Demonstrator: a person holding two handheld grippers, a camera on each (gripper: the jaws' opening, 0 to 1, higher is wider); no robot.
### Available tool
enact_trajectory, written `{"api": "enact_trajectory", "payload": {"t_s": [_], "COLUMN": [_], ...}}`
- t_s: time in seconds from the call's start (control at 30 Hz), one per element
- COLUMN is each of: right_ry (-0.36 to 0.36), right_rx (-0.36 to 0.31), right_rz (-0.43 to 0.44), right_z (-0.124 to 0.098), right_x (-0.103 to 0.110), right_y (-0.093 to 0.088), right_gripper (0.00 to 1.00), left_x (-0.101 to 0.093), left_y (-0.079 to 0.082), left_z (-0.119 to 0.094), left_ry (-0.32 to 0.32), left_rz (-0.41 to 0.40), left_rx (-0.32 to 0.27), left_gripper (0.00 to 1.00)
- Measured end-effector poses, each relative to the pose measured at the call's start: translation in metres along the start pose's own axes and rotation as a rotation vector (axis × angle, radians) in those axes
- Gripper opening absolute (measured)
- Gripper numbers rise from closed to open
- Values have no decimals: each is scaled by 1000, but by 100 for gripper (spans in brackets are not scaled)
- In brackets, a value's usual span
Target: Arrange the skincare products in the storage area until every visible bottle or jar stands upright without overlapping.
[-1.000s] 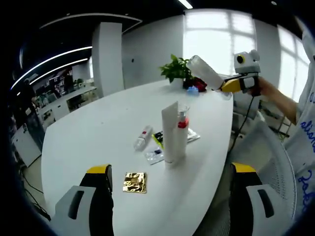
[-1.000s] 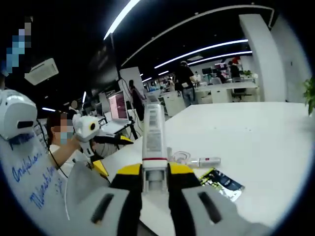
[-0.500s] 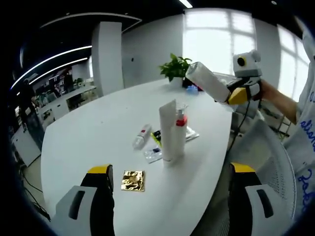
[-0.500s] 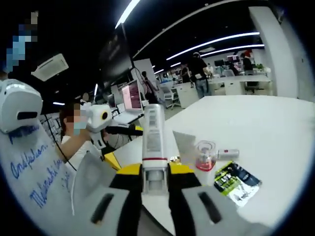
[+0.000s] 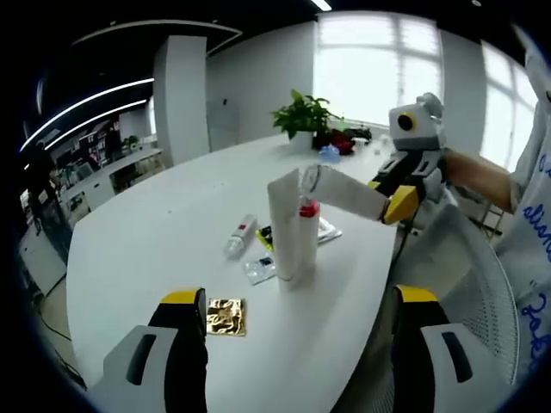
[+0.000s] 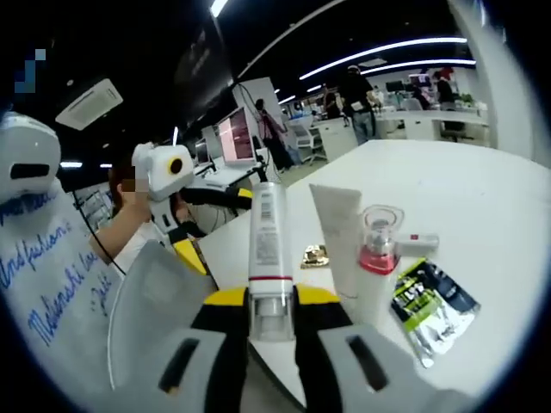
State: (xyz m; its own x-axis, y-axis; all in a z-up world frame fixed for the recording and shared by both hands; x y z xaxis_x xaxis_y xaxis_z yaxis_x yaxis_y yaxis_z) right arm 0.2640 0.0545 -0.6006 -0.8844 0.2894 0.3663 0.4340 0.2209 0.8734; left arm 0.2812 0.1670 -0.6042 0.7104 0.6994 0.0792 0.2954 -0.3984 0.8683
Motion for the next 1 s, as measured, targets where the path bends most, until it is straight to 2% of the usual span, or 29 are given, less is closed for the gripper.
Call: {"api": "enact_trajectory", "payload": {"t_s": [0.43,1.0], "right_ry": [27,76], "right_rx": [94,245], "right_rz": [-14,-35], "right_z": [17,40], "right_x": [-4,0], "right_y": [-12,-30], "right_gripper": [18,18], "left_x": [-10,-11], "left_y": [-6,-11], "left_z": [9,21], "left_ry": [-37,26], "left_rz": [71,250], "left_rx": [26,50], "left_gripper": [75,61]}}
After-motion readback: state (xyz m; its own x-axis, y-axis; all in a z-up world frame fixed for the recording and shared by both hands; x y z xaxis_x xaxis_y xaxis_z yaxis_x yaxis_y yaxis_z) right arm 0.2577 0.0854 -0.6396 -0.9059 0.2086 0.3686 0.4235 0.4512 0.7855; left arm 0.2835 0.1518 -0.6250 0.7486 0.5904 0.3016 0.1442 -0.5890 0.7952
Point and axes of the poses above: the point that each gripper's makers call its tool centre point, and the gripper's own axes: z roughly forward along the fingers, x roughly to its left, y roughly out of its top, the point moved 1 cm from there along -z, roughly backward along the fingers, and after that the axes turned 13 degrees about y, right-handed, at the moved point
